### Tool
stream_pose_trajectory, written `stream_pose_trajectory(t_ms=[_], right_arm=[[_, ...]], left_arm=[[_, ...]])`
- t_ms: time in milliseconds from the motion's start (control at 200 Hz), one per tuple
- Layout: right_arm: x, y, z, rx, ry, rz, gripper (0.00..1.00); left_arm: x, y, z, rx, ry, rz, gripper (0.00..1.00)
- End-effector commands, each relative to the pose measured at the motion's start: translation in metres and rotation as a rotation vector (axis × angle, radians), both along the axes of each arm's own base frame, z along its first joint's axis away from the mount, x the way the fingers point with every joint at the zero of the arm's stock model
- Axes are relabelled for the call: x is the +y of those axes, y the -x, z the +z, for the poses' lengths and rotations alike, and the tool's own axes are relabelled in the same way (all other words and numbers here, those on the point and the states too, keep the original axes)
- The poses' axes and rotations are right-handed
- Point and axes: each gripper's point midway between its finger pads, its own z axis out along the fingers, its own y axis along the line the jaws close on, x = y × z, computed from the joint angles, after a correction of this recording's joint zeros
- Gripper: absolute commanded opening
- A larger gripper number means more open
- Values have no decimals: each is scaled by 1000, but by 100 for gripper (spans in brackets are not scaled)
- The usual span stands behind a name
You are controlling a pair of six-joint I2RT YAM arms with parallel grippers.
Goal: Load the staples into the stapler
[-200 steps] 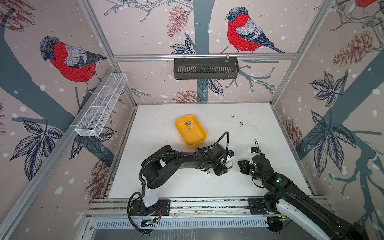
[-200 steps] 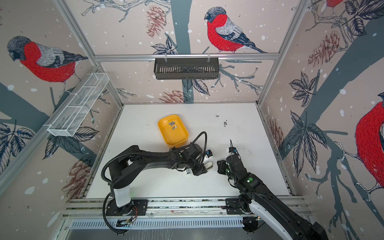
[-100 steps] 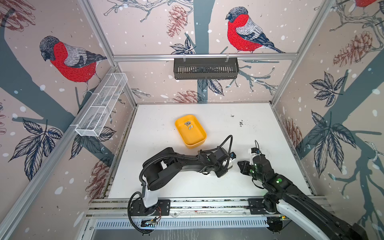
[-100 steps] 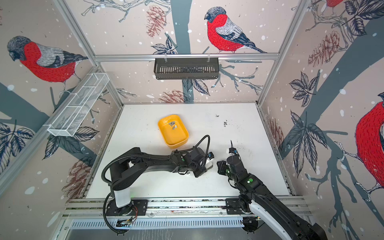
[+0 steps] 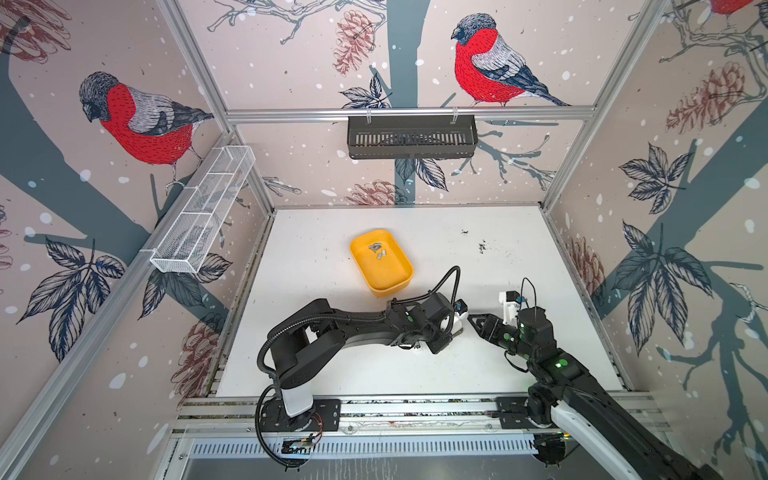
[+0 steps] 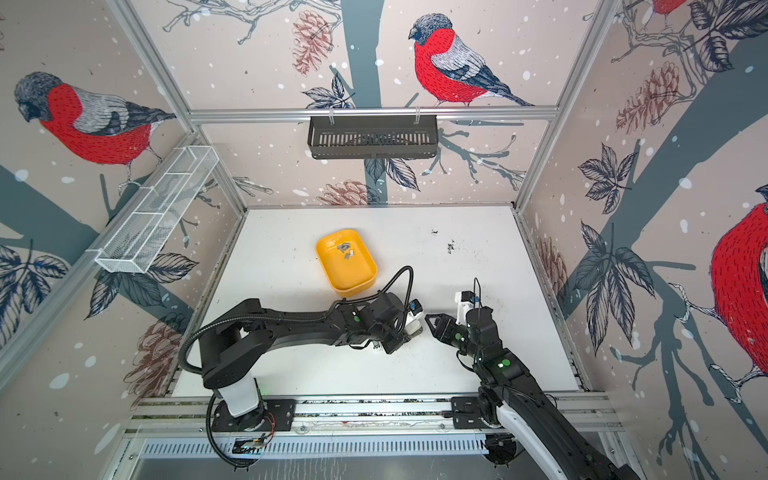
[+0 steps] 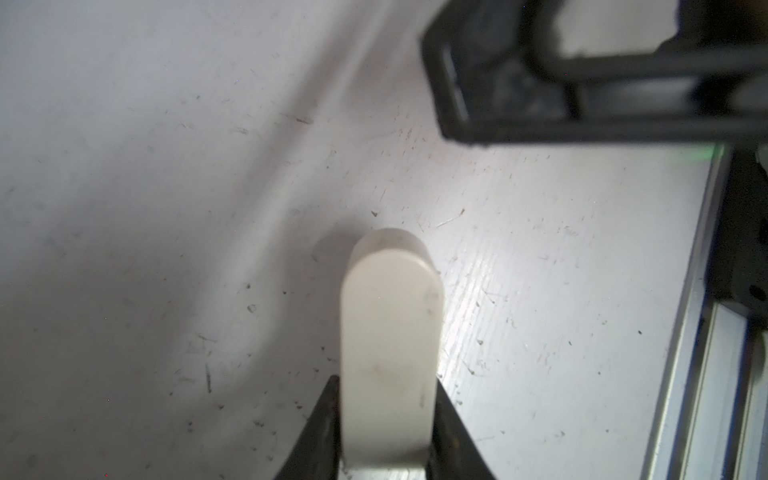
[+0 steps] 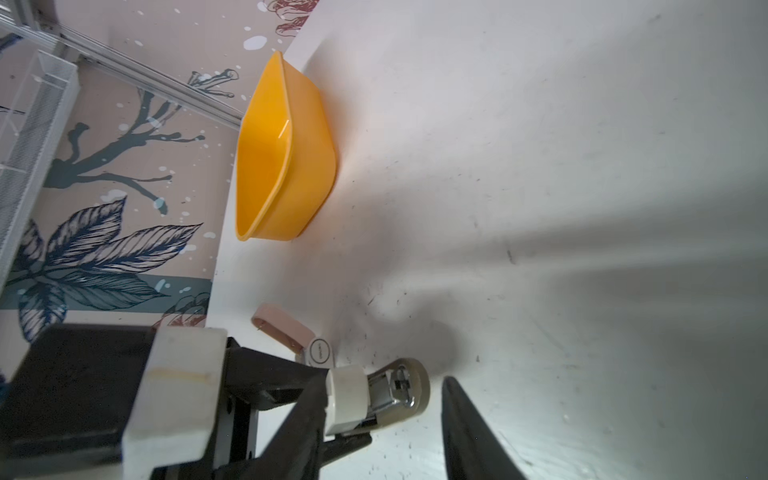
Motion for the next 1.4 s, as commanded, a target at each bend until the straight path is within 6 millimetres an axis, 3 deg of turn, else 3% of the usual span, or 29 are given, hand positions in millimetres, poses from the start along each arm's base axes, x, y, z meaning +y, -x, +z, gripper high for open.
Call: stream_pose_trajectory(t_ms=[0,100,390,610,866,926,1151,1271,1396], right_arm=[[14,1,19,-44,-84,70,63],[17,2,17,-33,-100,80,72],[21,0,14,-14,-148,79,76],[25,-1,19,-15,-185,83,67],[23,-2,17,-8,-189,68,46],[23,-2,16,-7,-185,66,44],[22,-2,16,-9,-185,61,40],[21,-2,17,-10,-185,57,56],[16,-4,19,-28,-163,33,65]], left_arm=[[-5,1,11,5,43,-11,26],[-7,1,18,7,66,-13,25],[-14,5,40,19,147,-17,25],[-21,7,50,33,206,-21,24],[-25,5,54,35,227,-12,23],[-19,8,46,44,209,-8,22],[-17,8,45,43,206,-4,22],[-16,8,44,40,202,-2,22],[-14,6,41,40,191,4,22]])
